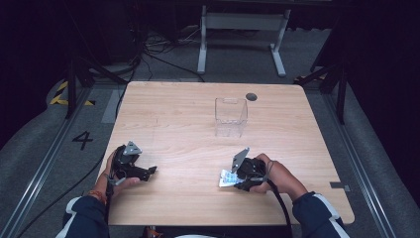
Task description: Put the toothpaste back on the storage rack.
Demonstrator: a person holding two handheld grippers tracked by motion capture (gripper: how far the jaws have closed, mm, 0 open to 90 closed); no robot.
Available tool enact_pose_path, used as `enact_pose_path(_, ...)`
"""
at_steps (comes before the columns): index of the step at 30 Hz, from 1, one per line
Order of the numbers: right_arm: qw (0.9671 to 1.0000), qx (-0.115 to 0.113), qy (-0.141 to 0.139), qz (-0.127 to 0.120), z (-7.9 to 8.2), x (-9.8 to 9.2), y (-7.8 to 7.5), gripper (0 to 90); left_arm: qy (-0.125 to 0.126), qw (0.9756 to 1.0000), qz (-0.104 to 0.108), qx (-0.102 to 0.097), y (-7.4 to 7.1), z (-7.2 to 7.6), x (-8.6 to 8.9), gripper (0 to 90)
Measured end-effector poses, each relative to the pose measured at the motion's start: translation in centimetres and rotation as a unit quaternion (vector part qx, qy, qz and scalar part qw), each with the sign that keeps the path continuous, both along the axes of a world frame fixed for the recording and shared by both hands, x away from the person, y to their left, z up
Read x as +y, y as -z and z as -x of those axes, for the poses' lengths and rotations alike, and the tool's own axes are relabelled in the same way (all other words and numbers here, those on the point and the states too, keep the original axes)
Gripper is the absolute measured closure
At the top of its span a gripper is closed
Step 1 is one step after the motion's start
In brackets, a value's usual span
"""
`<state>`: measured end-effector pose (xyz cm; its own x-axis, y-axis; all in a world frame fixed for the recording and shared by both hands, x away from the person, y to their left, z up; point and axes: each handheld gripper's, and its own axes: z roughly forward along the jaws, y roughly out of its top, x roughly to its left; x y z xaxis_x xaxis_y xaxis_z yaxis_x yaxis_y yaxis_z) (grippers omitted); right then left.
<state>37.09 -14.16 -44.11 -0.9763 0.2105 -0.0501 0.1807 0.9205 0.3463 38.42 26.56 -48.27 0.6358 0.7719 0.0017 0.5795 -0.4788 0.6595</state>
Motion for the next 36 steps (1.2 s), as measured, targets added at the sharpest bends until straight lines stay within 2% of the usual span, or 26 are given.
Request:
enact_pose_path(2, 1.0000, 0.003, 0.005, -0.007, 0.1, -0.3, -0.1, 63.6, 0.000, 1.0000, 0.000, 0.000, 0.0, 0.0, 0.0, 0.4)
enact_pose_path(3, 0.9998, -0.007, 0.011, -0.014, 0.1, -0.5, -0.2, 64.8, 0.000, 1.0000, 0.000, 0.000, 0.0, 0.0, 0.0, 0.4)
enact_pose_path(6, 0.9994, -0.010, 0.019, -0.027, 0.0, -0.9, -0.4, 66.5, 0.000, 1.0000, 0.000, 0.000, 0.0, 0.0, 0.0, 0.4)
enact_pose_path(9, 0.9979, -0.015, 0.040, -0.048, -0.2, -1.6, -0.9, 67.4, 0.001, 1.0000, -0.001, 0.000, 0.0, 0.0, 0.0, 0.4)
enact_pose_path(10, 0.9967, -0.020, 0.050, -0.061, -0.4, -1.9, -1.1, 67.6, -0.003, 1.0000, 0.004, 0.005, 0.0, 0.1, -0.1, 0.4)
enact_pose_path(12, 0.9924, -0.035, 0.083, -0.084, -0.8, -2.5, -1.7, 68.0, 0.000, 1.0000, 0.000, 0.000, 0.0, 0.0, 0.0, 0.4)
enact_pose_path(15, 0.9854, -0.044, 0.105, -0.126, -1.2, -3.4, -2.4, 68.3, -0.001, 1.0000, 0.002, 0.003, 0.0, 0.0, 0.0, 0.4)
enact_pose_path(17, 0.9811, -0.050, 0.117, -0.146, -1.4, -4.0, -2.7, 68.4, -0.003, 1.0000, 0.003, 0.005, 0.0, 0.1, 0.0, 0.4)
enact_pose_path(18, 0.9789, -0.054, 0.121, -0.155, -1.5, -4.3, -2.8, 68.4, 0.001, 1.0000, -0.001, 0.000, 0.0, 0.0, 0.0, 0.4)
enact_pose_path(19, 0.9764, -0.056, 0.127, -0.165, -1.5, -4.6, -2.9, 68.4, -0.003, 1.0000, 0.004, 0.005, 0.0, 0.1, 0.0, 0.4)
enact_pose_path(21, 0.9735, -0.064, 0.132, -0.175, -1.6, -4.9, -3.2, 68.4, -0.002, 1.0000, 0.003, 0.006, 0.0, 0.1, 0.0, 0.4)
enact_pose_path(22, 0.9735, -0.064, 0.132, -0.175, -1.6, -4.9, -3.2, 68.4, -0.002, 1.0000, 0.003, 0.006, 0.0, 0.1, 0.0, 0.3)
enact_pose_path(23, 0.9693, -0.074, 0.138, -0.190, -1.7, -5.1, -3.4, 68.4, -0.003, 1.0000, 0.003, 0.006, 0.0, 0.1, 0.0, 0.4)
enact_pose_path(24, 0.9693, -0.074, 0.138, -0.190, -1.7, -5.1, -3.4, 68.4, -0.003, 1.0000, 0.003, 0.006, 0.0, 0.1, 0.0, 0.4)
enact_pose_path(25, 0.9652, -0.080, 0.141, -0.205, -1.8, -5.3, -3.5, 68.5, -0.003, 1.0000, 0.003, 0.006, 0.0, 0.1, 0.0, 0.4)
enact_pose_path(27, 0.9632, -0.088, 0.140, -0.212, -1.8, -5.5, -3.7, 68.6, -0.002, 1.0000, 0.004, 0.006, 0.0, 0.1, 0.0, 0.4)
enact_pose_path(32, 0.9536, -0.104, 0.149, -0.240, -1.9, -5.9, -4.0, 68.6, 0.000, 1.0000, 0.002, 0.006, 0.0, 0.0, 0.0, 0.3)
enact_pose_path(34, 0.9518, -0.110, 0.149, -0.245, -1.9, -5.9, -4.1, 68.6, 0.000, 1.0000, 0.002, 0.005, 0.0, 0.0, 0.0, 0.3)
enact_pose_path(36, 0.9475, -0.114, 0.152, -0.258, -1.9, -6.0, -4.4, 68.6, 0.000, 1.0000, 0.003, 0.006, 0.0, 0.0, 0.0, 0.3)
